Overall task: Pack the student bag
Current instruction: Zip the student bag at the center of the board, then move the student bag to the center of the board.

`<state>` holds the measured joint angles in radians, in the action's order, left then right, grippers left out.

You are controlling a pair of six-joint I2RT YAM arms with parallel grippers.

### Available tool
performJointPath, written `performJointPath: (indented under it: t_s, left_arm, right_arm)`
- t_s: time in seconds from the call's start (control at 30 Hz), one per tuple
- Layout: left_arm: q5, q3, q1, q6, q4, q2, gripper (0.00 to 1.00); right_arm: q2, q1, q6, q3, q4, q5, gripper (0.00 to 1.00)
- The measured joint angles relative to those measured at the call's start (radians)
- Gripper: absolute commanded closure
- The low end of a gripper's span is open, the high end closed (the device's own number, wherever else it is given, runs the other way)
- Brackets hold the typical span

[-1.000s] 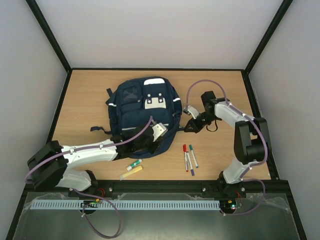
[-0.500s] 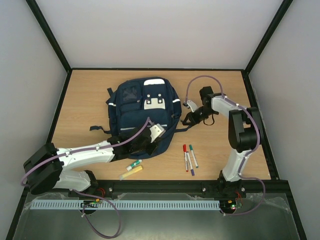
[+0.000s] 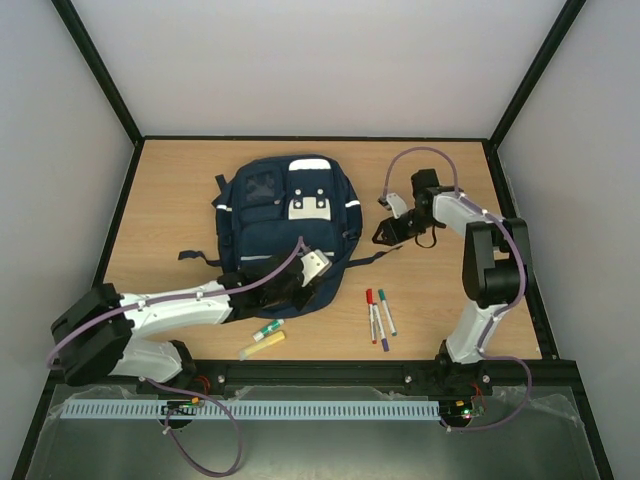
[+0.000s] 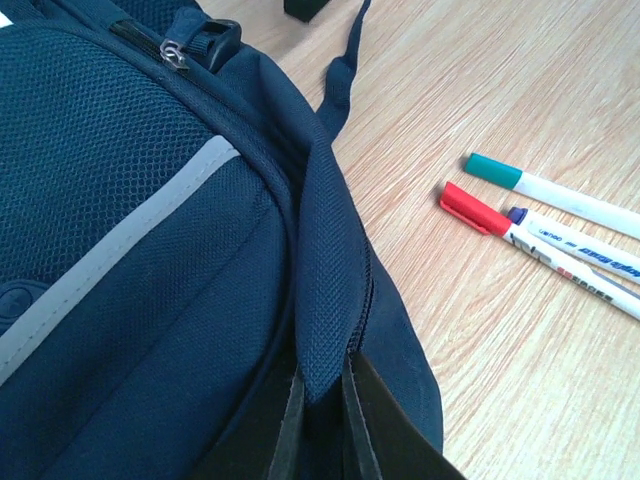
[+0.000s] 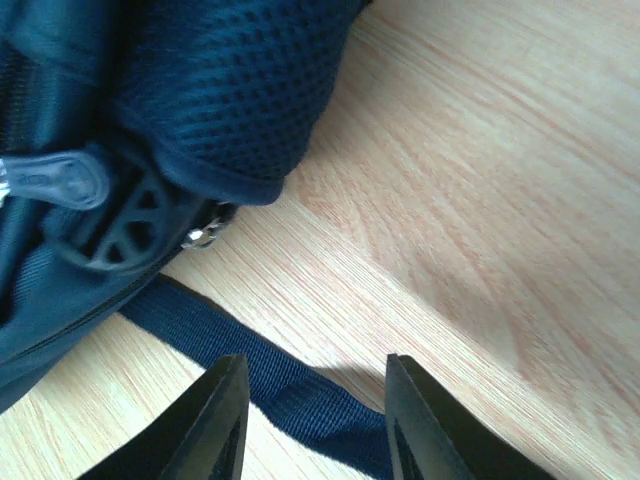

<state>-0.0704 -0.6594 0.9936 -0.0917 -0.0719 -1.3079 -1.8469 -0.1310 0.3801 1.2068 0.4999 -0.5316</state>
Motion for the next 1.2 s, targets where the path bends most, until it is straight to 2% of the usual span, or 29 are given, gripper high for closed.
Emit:
performJointPath:
  t_s: [0.13,0.2,0.23,0.27,0.33,0.43,0.5,0.67,0.77,0.8,0.9,1.0,1.13,1.2]
  left_arm:
    - [0.031,-0.015,-0.019,0.026,-0.028,-0.066,0.94]
    - [0.056,-0.045,-0.034,0.039,-0.036,-0.119,0.89]
    - [0.065,-0.060,-0.040,0.042,-0.040,-0.142,0.80]
    - [0.076,-0.078,-0.046,0.047,-0.042,-0.166,0.67]
    - [0.099,-0.117,-0.053,0.055,-0.038,-0.208,0.56]
    - [0.127,-0.153,-0.051,0.052,-0.019,-0.216,0.41]
    - [0.117,-0.161,-0.050,0.056,-0.008,-0.192,0.35]
    - [0.054,-0.185,-0.063,0.026,0.045,-0.061,0.18]
    - [-0.013,-0.201,-0.090,-0.018,0.068,0.015,0.04]
    - [-0.043,-0.203,-0.109,-0.043,0.076,0.036,0.01]
    - [-0.146,-0.197,-0.198,-0.135,0.109,0.082,0.01]
    - [-0.227,-0.155,-0.354,-0.271,0.143,0.126,0.01]
    - [-0.217,-0.061,-0.597,-0.431,0.164,0.155,0.01]
    - [-0.192,-0.015,-0.684,-0.492,0.165,0.148,0.01]
  right_arm:
    - [0.075,0.006,-0.010,-0.020,-0.001,0.006,0.54]
    - [0.113,0.006,-0.015,-0.027,-0.001,0.001,0.51]
    - [0.133,0.005,-0.018,-0.031,-0.001,-0.004,0.50]
    - [0.149,0.005,-0.020,-0.034,0.000,-0.009,0.47]
    - [0.178,0.005,-0.024,-0.038,0.003,-0.019,0.43]
    - [0.219,0.005,-0.026,-0.040,0.006,-0.027,0.39]
    - [0.256,0.005,-0.030,-0.043,0.007,-0.033,0.37]
    - [0.341,0.005,-0.065,-0.041,0.008,-0.069,0.33]
    - [0.365,0.005,-0.095,-0.037,0.010,-0.112,0.32]
    - [0.369,0.005,-0.106,-0.037,0.010,-0.127,0.32]
    - [0.379,0.005,-0.146,-0.054,-0.016,-0.155,0.32]
    - [0.399,0.005,-0.177,-0.119,-0.050,-0.163,0.31]
    - [0.404,0.005,-0.188,-0.174,-0.069,-0.152,0.31]
    - [0.407,0.005,-0.192,-0.191,-0.081,-0.153,0.31]
